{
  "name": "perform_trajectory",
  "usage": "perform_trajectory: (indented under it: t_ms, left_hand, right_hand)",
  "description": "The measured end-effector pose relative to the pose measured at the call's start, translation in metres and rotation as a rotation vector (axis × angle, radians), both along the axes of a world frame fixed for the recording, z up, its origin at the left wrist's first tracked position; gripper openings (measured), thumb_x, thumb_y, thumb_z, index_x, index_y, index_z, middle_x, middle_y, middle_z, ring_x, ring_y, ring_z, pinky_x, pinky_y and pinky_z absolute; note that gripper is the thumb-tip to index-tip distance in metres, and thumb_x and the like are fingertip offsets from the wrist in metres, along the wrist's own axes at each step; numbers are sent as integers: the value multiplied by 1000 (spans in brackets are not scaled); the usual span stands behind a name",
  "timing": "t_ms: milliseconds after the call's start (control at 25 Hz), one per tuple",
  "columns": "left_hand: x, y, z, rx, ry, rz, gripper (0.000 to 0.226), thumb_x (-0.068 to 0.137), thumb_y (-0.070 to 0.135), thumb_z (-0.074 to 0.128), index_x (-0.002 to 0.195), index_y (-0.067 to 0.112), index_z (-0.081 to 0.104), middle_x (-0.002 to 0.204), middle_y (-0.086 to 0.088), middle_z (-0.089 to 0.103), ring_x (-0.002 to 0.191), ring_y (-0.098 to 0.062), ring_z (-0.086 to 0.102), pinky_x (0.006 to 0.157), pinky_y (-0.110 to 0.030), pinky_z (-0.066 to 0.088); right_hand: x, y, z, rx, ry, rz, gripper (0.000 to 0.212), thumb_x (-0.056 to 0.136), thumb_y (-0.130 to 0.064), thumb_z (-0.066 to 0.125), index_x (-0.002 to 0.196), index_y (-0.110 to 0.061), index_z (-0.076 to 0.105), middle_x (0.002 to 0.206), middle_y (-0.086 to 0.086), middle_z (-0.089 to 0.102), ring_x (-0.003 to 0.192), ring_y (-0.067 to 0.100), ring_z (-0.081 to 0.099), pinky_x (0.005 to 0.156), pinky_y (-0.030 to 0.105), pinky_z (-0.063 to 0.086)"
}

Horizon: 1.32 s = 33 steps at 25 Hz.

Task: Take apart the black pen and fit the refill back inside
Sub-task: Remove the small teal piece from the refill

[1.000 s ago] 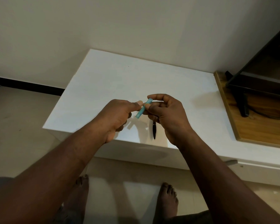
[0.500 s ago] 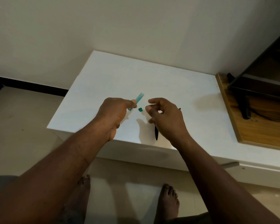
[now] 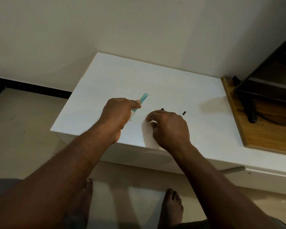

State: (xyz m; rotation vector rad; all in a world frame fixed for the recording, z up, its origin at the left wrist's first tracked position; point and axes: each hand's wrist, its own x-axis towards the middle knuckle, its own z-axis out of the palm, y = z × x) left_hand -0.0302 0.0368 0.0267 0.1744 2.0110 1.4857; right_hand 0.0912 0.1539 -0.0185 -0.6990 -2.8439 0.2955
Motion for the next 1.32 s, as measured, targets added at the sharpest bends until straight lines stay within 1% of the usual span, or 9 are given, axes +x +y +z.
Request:
perform_trajectory:
  t_ms: [160,280,400,480,560,640,760,1040,1320]
  left_hand:
    - [2,1,-1,-23,39,-32,14,92,32,70,92,18,74,72,3,50,62,-12,42,57,-28,35]
    - [3,3,-3,-51,104,-63,19,93,34,70,75,28,69,72,5,52,64,-12,43,57,-28,35]
    - [3,3,-6,-70,152,-84,24,92,36,71,70,29,67,71,6,56,65,-11,46,57,-29,36]
    - [3,3,-8,-76,203,-107,20,92,38,70,75,27,72,76,7,63,70,-11,53,58,-28,39]
    - [5,3,-10,-86,257,-134,18,93,38,70,88,22,77,83,7,69,78,-11,59,61,-26,42]
    - [6,2,-12,-95,277,-156,20,93,37,71,93,19,78,87,7,72,84,-9,62,64,-24,44]
    - [6,1,-14,-87,262,-182,16,91,36,73,94,22,80,88,12,73,85,-3,62,64,-22,40]
    - [5,0,-18,-102,302,-222,17,90,37,75,96,23,82,96,10,74,90,-5,62,67,-21,41]
    - [4,1,-17,-110,305,-218,18,90,38,75,97,23,82,96,11,74,90,-5,61,65,-20,39]
  right_hand:
    - [-1,0,0,10,-7,-46,29,91,-11,65,108,-30,77,110,-6,75,91,28,70,68,34,52]
    - [0,1,1,-13,14,-47,25,91,-13,66,107,-29,75,106,-4,73,88,27,69,66,32,50]
    - [0,1,2,-40,9,-51,20,91,-17,68,105,-29,75,104,-5,72,90,24,68,72,35,55]
    - [-1,3,8,-224,126,-131,15,89,-17,73,98,-29,76,94,-9,74,87,14,69,73,31,55]
    - [-2,12,18,-538,328,-275,11,85,-19,80,90,-28,77,81,-12,75,78,6,69,69,22,54]
    - [0,20,27,-825,484,-385,11,84,-21,84,89,-27,76,80,-7,77,75,7,72,65,21,54]
    - [4,29,33,-1049,579,-434,11,86,-15,83,94,-19,76,88,1,79,81,16,73,71,27,55]
    - [3,28,34,-1141,568,-342,8,90,-5,77,91,-12,81,84,8,77,78,18,73,72,24,58]
    - [4,30,36,-1140,609,-298,12,89,2,73,90,-9,80,71,4,70,66,16,61,65,24,53]
